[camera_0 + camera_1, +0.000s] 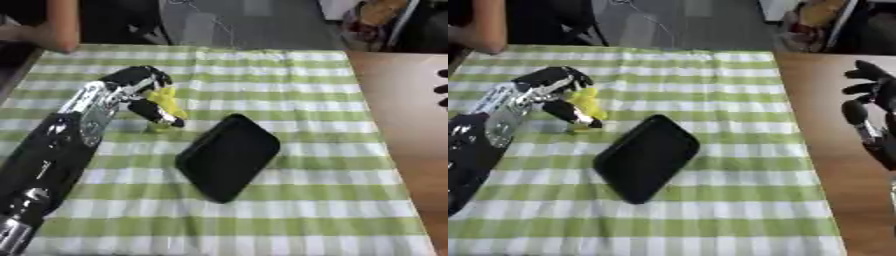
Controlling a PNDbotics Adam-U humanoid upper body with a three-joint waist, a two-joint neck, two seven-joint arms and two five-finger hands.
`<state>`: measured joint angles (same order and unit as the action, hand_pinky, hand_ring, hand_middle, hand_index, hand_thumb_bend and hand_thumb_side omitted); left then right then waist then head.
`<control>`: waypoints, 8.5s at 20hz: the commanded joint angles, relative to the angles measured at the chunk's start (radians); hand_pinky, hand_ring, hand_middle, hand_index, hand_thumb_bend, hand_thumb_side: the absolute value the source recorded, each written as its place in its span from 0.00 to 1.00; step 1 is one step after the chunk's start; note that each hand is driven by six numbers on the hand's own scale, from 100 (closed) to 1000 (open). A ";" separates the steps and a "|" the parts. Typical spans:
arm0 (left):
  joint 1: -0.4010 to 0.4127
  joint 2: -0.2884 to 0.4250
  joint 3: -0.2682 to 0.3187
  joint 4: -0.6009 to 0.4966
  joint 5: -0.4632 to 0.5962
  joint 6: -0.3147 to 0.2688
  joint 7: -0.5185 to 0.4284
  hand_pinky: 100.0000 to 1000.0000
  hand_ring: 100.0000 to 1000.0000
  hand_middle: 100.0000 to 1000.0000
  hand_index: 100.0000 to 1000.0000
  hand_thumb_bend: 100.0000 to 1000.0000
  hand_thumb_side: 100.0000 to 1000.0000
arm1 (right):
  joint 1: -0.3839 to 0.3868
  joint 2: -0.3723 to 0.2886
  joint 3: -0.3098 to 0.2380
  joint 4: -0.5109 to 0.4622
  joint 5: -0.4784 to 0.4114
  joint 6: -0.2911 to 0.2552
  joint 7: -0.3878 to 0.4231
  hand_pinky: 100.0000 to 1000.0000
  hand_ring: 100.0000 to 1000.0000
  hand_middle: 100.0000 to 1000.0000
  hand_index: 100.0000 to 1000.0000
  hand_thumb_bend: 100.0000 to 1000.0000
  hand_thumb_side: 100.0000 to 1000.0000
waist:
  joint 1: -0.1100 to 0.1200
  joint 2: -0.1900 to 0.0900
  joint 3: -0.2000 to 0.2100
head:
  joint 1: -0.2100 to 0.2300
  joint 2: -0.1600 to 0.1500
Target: Pick up objects on the table and place them in the box.
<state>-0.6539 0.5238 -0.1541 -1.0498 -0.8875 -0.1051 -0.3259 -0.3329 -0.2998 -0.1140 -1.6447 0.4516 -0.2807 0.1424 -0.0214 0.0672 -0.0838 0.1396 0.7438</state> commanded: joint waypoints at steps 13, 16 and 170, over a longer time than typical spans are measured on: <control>-0.082 0.016 -0.036 0.065 -0.053 -0.047 -0.039 0.60 0.67 0.71 0.86 0.99 0.51 | -0.014 -0.020 -0.002 -0.011 -0.007 0.000 0.010 0.54 0.65 0.75 0.93 0.63 0.96 | 0.000 -0.007 0.000 | 0.016 -0.018; -0.092 0.021 -0.036 0.086 -0.059 -0.053 -0.042 0.60 0.67 0.71 0.86 0.98 0.51 | -0.014 -0.020 -0.001 -0.011 -0.008 0.000 0.013 0.54 0.65 0.75 0.93 0.64 0.96 | 0.000 -0.006 0.000 | 0.016 -0.019; -0.021 -0.070 -0.287 -0.305 0.082 -0.269 -0.078 0.55 0.58 0.66 0.69 0.56 0.67 | -0.021 -0.021 0.003 -0.014 -0.012 0.002 0.022 0.54 0.65 0.75 0.93 0.64 0.95 | -0.005 -0.005 0.001 | 0.050 -0.015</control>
<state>-0.6609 0.4456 -0.4557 -1.3452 -0.8023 -0.3698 -0.4055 -0.3407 -0.2994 -0.1073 -1.6443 0.4434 -0.2790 0.1659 -0.0261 0.0719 -0.0830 0.1844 0.7351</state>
